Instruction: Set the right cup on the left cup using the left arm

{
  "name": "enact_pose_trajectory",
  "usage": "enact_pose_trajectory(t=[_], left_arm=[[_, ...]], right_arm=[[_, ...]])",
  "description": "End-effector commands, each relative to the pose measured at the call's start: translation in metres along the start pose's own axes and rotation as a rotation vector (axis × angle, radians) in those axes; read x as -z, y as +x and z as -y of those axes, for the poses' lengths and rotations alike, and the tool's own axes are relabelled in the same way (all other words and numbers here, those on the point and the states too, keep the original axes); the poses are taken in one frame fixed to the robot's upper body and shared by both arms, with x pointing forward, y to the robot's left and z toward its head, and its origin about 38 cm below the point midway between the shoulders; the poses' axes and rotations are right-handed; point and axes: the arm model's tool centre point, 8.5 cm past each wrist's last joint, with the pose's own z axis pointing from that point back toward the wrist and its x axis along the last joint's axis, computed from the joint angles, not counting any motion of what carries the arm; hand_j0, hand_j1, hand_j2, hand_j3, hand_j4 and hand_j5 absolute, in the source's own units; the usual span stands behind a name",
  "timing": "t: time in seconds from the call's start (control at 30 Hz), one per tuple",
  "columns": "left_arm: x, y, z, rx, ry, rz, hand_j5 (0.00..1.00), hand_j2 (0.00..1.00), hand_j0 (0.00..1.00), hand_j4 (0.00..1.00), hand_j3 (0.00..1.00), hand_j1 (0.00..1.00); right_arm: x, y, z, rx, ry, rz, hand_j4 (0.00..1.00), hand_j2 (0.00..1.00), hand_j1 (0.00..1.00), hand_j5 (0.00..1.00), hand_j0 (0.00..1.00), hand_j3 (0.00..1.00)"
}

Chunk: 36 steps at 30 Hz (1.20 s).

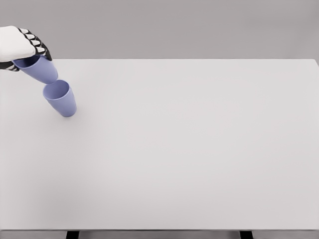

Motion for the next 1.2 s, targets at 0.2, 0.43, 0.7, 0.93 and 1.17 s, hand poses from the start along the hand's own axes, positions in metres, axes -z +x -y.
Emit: enact_pose_trajectory(t=[0.2, 0.43, 0.7, 0.93, 1.17], left_arm=[[-0.009, 0.006, -0.002, 0.01, 0.003, 0.014, 0.73, 0.73, 0.73, 0.73, 0.73, 0.73], [-0.006, 0.015, -0.004, 0.022, 0.008, 0.041, 0.73, 0.73, 0.73, 0.73, 0.73, 0.73], [-0.004, 0.019, 0.004, 0.011, -0.003, 0.049, 0.73, 0.73, 0.73, 0.73, 0.73, 0.73], [-0.005, 0.025, -0.003, 0.012, 0.016, 0.073, 0.73, 0.73, 0.73, 0.73, 0.73, 0.73], [-0.005, 0.025, -0.003, 0.013, 0.016, 0.073, 0.74, 0.74, 0.74, 0.74, 0.74, 0.74]], right_arm=[[0.0, 0.0, 0.0, -0.001, 0.001, 0.001, 1.0, 1.0, 1.0, 1.0, 1.0, 1.0], [0.0, 0.0, 0.0, 0.001, 0.0, 0.001, 1.0, 1.0, 1.0, 1.0, 1.0, 1.0], [0.0, 0.0, 0.0, 0.001, 0.0, -0.001, 1.0, 1.0, 1.0, 1.0, 1.0, 1.0], [0.0, 0.0, 0.0, -0.001, -0.001, 0.001, 1.0, 1.0, 1.0, 1.0, 1.0, 1.0], [0.0, 0.0, 0.0, 0.001, 0.0, 0.001, 1.0, 1.0, 1.0, 1.0, 1.0, 1.0]])
